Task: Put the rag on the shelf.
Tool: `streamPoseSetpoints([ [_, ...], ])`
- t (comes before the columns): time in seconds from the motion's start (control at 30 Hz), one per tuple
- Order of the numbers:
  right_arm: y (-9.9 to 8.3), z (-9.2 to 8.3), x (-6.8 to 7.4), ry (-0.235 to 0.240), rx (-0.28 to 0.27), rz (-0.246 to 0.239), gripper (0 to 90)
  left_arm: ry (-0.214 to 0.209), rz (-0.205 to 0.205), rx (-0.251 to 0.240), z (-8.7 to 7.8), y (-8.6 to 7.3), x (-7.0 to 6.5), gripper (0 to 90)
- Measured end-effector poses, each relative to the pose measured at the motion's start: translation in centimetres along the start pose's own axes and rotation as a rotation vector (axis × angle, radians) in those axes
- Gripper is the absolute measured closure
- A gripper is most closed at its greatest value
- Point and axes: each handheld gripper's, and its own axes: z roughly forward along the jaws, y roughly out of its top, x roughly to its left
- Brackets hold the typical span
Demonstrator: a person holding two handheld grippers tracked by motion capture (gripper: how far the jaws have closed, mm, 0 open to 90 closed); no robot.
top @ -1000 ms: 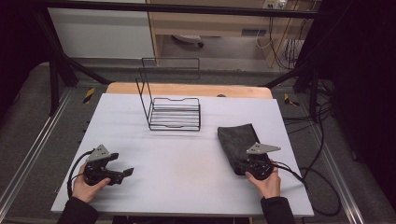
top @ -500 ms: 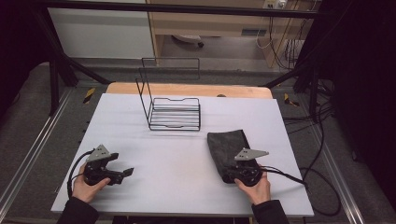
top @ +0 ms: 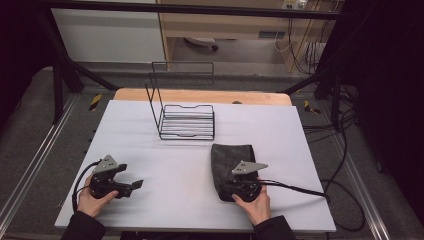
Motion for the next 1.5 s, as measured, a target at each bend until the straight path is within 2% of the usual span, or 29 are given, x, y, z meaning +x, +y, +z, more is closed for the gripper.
streamPoseSetpoints([
  [0.07,0.1,0.5,0.3,0.019,0.000,0.004,83.6,0.000,0.000,0.000,0.0,0.0,0.0,8.4],
  [0.17,0.2,1.2,0.9,0.026,0.008,-0.015,83.6,0.002,0.000,0.000,0.0,0.0,0.0,8.5],
  [0.33,0.4,2.1,1.8,0.055,0.013,-0.030,83.6,0.002,-0.003,-0.001,0.0,0.0,0.0,8.5],
  [0.43,0.5,2.5,2.3,0.088,0.009,-0.029,83.5,0.003,0.000,0.002,0.0,0.0,0.0,8.5],
  [0.53,0.6,2.9,2.9,0.099,0.014,-0.047,83.5,0.003,-0.001,0.002,0.0,0.0,0.0,8.5],
  [0.67,0.6,3.3,3.5,0.136,0.005,-0.041,83.4,0.003,-0.001,0.002,0.0,0.0,0.0,8.4],
  [0.9,0.3,4.0,3.8,0.136,0.018,-0.045,81.1,0.003,-0.006,0.003,0.0,0.0,0.0,8.5],
  [0.97,0.3,4.1,3.7,0.140,0.016,-0.037,77.0,0.002,-0.007,0.005,0.0,0.0,0.0,8.5],
  [1.07,0.5,3.9,3.7,0.148,-0.002,-0.037,64.8,0.002,-0.008,0.005,0.0,0.0,0.0,8.4],
  [1.17,1.1,3.0,3.4,0.115,-0.029,-0.042,49.5,0.001,-0.010,0.007,0.0,0.0,0.0,8.0],
  [1.2,1.3,2.6,3.1,0.108,-0.041,-0.041,47.3,0.000,-0.012,0.009,0.0,0.0,0.0,8.0],
  [1.33,1.5,0.9,1.4,0.083,-0.079,0.010,36.6,0.006,-0.020,0.009,0.1,0.2,-0.1,7.8],
  [1.5,1.2,-0.9,-1.4,-0.006,-0.105,0.036,21.9,0.000,-0.026,0.011,0.3,0.6,-0.4,7.7],
])
